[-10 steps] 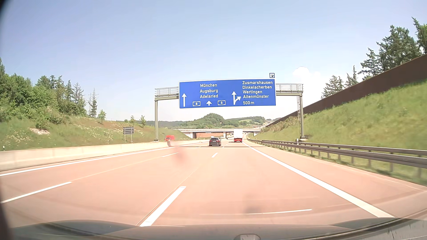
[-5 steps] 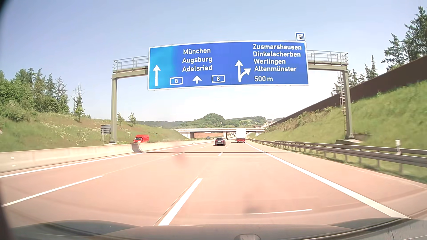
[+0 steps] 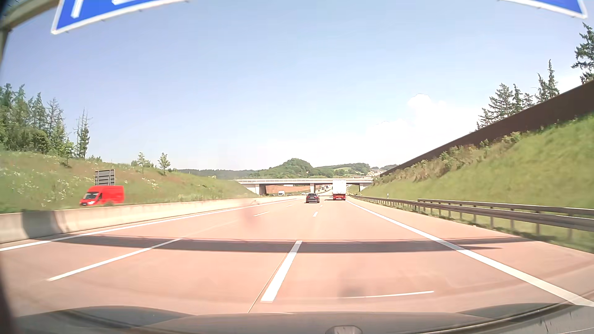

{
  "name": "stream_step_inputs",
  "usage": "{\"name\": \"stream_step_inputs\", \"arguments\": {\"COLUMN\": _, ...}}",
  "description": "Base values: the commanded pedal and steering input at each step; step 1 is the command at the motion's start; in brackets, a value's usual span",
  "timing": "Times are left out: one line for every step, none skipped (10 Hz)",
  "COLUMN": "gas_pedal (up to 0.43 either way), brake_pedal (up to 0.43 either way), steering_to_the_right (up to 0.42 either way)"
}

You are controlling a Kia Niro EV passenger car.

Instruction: Follow the waypoints while adhering to traffic rules and regulations

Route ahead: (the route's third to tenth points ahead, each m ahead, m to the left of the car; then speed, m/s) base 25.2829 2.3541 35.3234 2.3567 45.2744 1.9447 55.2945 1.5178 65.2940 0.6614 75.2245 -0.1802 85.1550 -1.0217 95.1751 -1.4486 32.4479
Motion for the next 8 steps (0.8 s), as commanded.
{"name": "stream_step_inputs", "arguments": {"gas_pedal": 0.169, "brake_pedal": 0.0, "steering_to_the_right": -0.001}}
{"name": "stream_step_inputs", "arguments": {"gas_pedal": 0.157, "brake_pedal": 0.0, "steering_to_the_right": -0.001}}
{"name": "stream_step_inputs", "arguments": {"gas_pedal": 0.13, "brake_pedal": 0.0, "steering_to_the_right": -0.001}}
{"name": "stream_step_inputs", "arguments": {"gas_pedal": 0.118, "brake_pedal": 0.0, "steering_to_the_right": 0.0}}
{"name": "stream_step_inputs", "arguments": {"gas_pedal": 0.118, "brake_pedal": 0.0, "steering_to_the_right": 0.0}}
{"name": "stream_step_inputs", "arguments": {"gas_pedal": 0.118, "brake_pedal": 0.0, "steering_to_the_right": 0.0}}
{"name": "stream_step_inputs", "arguments": {"gas_pedal": 0.118, "brake_pedal": 0.0, "steering_to_the_right": 0.0}}
{"name": "stream_step_inputs", "arguments": {"gas_pedal": 0.118, "brake_pedal": 0.0, "steering_to_the_right": 0.001}}
